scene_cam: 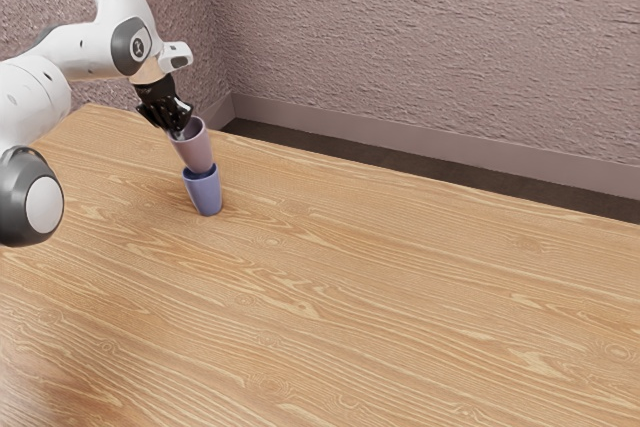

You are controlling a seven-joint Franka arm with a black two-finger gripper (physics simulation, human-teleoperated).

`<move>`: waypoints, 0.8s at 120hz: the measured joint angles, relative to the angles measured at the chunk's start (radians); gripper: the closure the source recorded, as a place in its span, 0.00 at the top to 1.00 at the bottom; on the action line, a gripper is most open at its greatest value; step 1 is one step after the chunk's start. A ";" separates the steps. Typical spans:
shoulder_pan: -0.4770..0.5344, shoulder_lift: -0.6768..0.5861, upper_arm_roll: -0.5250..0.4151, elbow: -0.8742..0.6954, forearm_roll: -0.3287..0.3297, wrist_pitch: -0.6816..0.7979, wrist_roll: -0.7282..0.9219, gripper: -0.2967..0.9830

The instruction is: Place the right cup onto the left cup

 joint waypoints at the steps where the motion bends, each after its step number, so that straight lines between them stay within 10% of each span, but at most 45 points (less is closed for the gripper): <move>1: 0.000 0.000 0.000 -0.001 -0.001 0.000 0.000 0.16; 81: 0.015 0.000 0.006 -0.026 -0.057 -0.037 -0.006 0.16; 96: 0.015 -0.002 0.006 -0.026 -0.063 -0.041 -0.006 0.36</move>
